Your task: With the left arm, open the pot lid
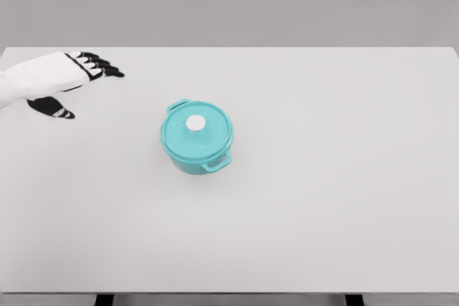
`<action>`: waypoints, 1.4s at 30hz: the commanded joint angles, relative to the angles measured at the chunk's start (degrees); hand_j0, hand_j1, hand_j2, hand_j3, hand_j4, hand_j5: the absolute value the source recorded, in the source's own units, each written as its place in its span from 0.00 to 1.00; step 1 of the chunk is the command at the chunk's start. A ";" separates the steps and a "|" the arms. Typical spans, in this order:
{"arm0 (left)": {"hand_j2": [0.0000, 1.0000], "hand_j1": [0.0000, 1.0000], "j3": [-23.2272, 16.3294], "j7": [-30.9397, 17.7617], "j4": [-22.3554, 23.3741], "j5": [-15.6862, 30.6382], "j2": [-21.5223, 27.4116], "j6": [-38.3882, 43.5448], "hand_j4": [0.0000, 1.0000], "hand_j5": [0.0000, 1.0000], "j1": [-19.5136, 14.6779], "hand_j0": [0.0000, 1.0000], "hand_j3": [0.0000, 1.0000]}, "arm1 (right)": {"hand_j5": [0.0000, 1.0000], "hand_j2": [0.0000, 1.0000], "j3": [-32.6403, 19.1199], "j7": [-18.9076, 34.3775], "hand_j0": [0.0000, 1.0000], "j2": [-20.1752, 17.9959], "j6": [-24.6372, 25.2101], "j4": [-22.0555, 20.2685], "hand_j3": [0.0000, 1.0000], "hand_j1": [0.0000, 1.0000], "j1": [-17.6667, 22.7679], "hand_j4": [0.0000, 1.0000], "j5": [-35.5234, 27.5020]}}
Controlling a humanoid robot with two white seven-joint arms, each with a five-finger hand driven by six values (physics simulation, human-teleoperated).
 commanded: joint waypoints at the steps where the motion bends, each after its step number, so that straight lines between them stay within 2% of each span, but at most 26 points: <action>1: 1.00 1.00 -6.68 -0.14 1.87 5.58 4.09 -2.81 1.00 1.00 0.05 1.00 1.00 | 1.00 1.00 0.01 0.01 1.00 -0.01 -0.01 0.00 1.00 1.00 0.00 1.00 -0.01; 2: 1.00 1.00 -12.56 -0.14 1.79 5.67 5.15 -3.33 1.00 1.00 -5.21 1.00 1.00 | 1.00 1.00 0.01 0.01 1.00 -0.01 -0.01 0.00 1.00 1.00 0.00 1.00 -0.01; 3: 1.00 1.00 -21.09 -0.14 1.70 5.67 5.24 -3.77 1.00 1.00 -11.90 1.00 1.00 | 1.00 1.00 0.01 0.01 1.00 -0.01 -0.01 0.00 1.00 1.00 0.00 1.00 -0.01; 4: 1.00 1.00 -23.74 -0.14 0.91 5.93 4.80 -4.12 1.00 1.00 -15.24 1.00 1.00 | 1.00 1.00 0.01 0.01 1.00 -0.01 -0.01 0.00 1.00 1.00 0.00 1.00 -0.01; 6: 1.00 1.00 -24.10 -0.32 -6.38 6.20 6.03 -4.39 1.00 1.00 -18.06 1.00 1.00 | 1.00 1.00 0.01 0.01 1.00 -0.01 -0.01 0.00 1.00 1.00 0.00 1.00 -0.01; 7: 1.00 1.00 -24.10 -0.58 -7.97 6.02 5.94 -4.56 1.00 1.00 -18.68 1.00 1.00 | 1.00 1.00 0.01 0.01 1.00 -0.01 -0.01 0.00 1.00 1.00 0.00 1.00 -0.01; 9: 1.00 1.00 -24.19 -0.58 -12.80 6.28 6.12 -4.58 1.00 1.00 -19.03 1.00 1.00 | 1.00 1.00 0.01 0.01 1.00 -0.01 -0.01 0.00 1.00 1.00 0.00 1.00 -0.01; 10: 1.00 1.00 -24.19 -0.14 -13.07 6.55 5.94 -4.58 1.00 1.00 -19.64 1.00 1.00 | 1.00 1.00 0.01 0.01 1.00 -0.01 -0.01 0.00 1.00 1.00 0.00 1.00 -0.01; 13: 1.00 1.00 -24.19 -0.14 -12.54 8.31 2.61 -4.58 1.00 1.00 -21.67 1.00 1.00 | 1.00 1.00 0.01 0.01 1.00 -0.01 -0.01 0.00 1.00 1.00 0.00 1.00 -0.01; 17: 1.00 1.00 -25.68 -0.23 -10.52 8.39 -3.54 -4.22 1.00 1.00 -21.67 1.00 1.00 | 1.00 1.00 0.01 0.01 1.00 -0.01 -0.10 0.00 1.00 1.00 0.00 1.00 -0.01; 19: 1.00 1.00 -28.14 -0.49 -8.50 8.31 -6.71 -2.55 1.00 1.00 -21.93 1.00 1.00 | 1.00 1.00 0.01 0.01 1.00 -0.01 -0.01 0.00 1.00 1.00 0.00 1.00 -0.01; 20: 1.00 1.00 -30.86 -0.58 -8.06 8.31 -7.94 -1.14 1.00 1.00 -22.37 1.00 1.00 | 1.00 1.00 0.01 0.01 1.00 -0.01 -0.10 0.00 1.00 1.00 0.00 1.00 -0.01; 24: 1.00 1.00 -34.12 -0.32 -7.00 7.78 -7.94 0.18 1.00 1.00 -22.81 1.00 1.00 | 1.00 1.00 0.01 0.01 1.00 -0.01 -0.01 0.00 1.00 1.00 0.00 1.00 -0.01; 32: 1.00 1.00 -34.21 -0.76 -7.00 7.78 -8.38 -0.26 1.00 1.00 -23.34 1.00 1.00 | 1.00 1.00 0.01 0.01 1.00 -0.01 -0.01 0.00 1.00 1.00 0.00 1.00 -0.01; 36: 1.00 1.00 -35.61 -1.37 -6.83 7.69 -8.91 0.09 1.00 1.00 -23.25 1.00 1.00 | 1.00 1.00 0.01 0.01 1.00 -0.01 -0.01 0.00 1.00 1.00 0.00 1.00 -0.01; 42: 1.00 1.00 -38.34 -1.90 -3.40 7.69 -10.58 0.18 1.00 1.00 -23.34 1.00 1.00 | 1.00 1.00 0.01 0.01 1.00 -0.01 -0.01 0.00 1.00 1.00 0.00 1.00 -0.01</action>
